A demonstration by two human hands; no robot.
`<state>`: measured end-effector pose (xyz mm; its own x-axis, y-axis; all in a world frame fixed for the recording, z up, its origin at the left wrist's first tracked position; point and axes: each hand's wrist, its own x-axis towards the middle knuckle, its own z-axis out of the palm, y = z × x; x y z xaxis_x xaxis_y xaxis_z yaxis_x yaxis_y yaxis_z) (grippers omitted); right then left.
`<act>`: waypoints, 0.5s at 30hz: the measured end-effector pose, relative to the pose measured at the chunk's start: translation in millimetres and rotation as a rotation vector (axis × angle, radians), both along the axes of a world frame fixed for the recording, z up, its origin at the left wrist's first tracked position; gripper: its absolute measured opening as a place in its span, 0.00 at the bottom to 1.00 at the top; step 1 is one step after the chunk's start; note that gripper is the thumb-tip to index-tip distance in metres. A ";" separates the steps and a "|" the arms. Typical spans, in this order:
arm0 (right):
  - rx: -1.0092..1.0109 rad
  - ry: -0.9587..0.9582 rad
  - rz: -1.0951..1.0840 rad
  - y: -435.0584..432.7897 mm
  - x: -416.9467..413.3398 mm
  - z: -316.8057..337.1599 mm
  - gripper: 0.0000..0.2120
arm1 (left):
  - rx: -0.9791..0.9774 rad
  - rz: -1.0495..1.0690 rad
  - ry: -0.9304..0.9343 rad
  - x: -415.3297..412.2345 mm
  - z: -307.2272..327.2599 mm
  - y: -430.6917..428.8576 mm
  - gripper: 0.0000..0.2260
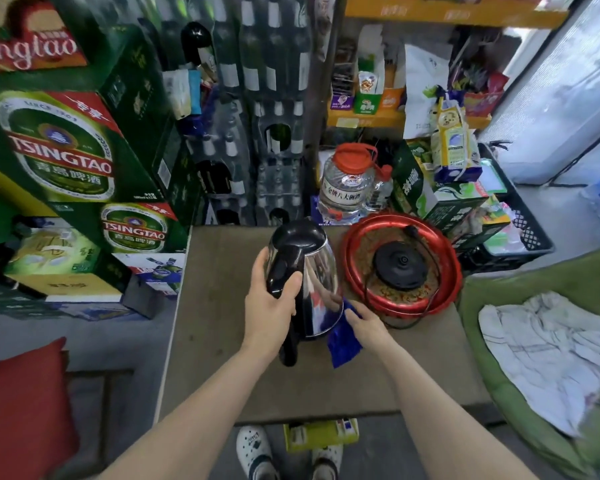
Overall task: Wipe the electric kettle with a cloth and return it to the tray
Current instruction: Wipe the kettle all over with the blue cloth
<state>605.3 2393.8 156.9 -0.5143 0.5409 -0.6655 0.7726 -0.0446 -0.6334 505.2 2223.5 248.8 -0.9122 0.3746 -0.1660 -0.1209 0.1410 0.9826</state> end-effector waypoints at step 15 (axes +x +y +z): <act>0.191 0.456 0.031 -53.3 11.5 66.3 0.31 | 0.059 -0.321 -0.291 21.7 -22.8 52.1 0.31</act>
<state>616.8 2340.5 223.3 -0.7478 0.6111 -0.2594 0.4136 0.1232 -0.9021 526.9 2275.6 226.0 -0.6663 0.6479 -0.3693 -0.3536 0.1615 0.9214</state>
